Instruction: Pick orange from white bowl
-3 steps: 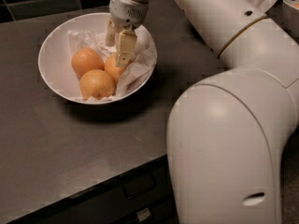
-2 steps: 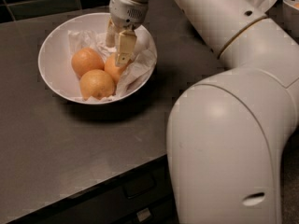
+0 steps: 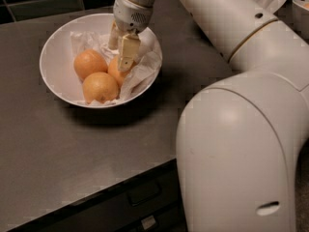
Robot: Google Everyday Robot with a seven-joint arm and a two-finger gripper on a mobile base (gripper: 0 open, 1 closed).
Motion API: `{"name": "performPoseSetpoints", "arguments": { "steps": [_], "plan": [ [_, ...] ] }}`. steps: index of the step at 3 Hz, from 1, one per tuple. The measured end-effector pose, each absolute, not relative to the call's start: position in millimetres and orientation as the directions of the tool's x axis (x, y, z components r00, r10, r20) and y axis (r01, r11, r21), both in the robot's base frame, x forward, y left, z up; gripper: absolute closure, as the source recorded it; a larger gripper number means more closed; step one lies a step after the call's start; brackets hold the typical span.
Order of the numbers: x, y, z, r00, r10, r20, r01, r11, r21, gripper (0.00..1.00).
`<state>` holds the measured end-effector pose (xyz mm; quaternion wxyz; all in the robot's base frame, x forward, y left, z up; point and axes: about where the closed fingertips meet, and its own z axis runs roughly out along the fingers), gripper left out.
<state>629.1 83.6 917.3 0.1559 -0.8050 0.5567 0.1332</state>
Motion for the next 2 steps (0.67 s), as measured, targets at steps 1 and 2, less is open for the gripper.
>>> {"name": "performPoseSetpoints", "arguments": {
  "steps": [1, 2],
  "plan": [
    [624.8, 83.4, 908.1, 0.326, -0.849, -0.416, -0.944, -0.319, -0.088, 0.36],
    [618.9, 82.0, 902.6, 0.312, -0.849, -0.427, -0.947, -0.315, -0.067, 0.34]
  ]
}}
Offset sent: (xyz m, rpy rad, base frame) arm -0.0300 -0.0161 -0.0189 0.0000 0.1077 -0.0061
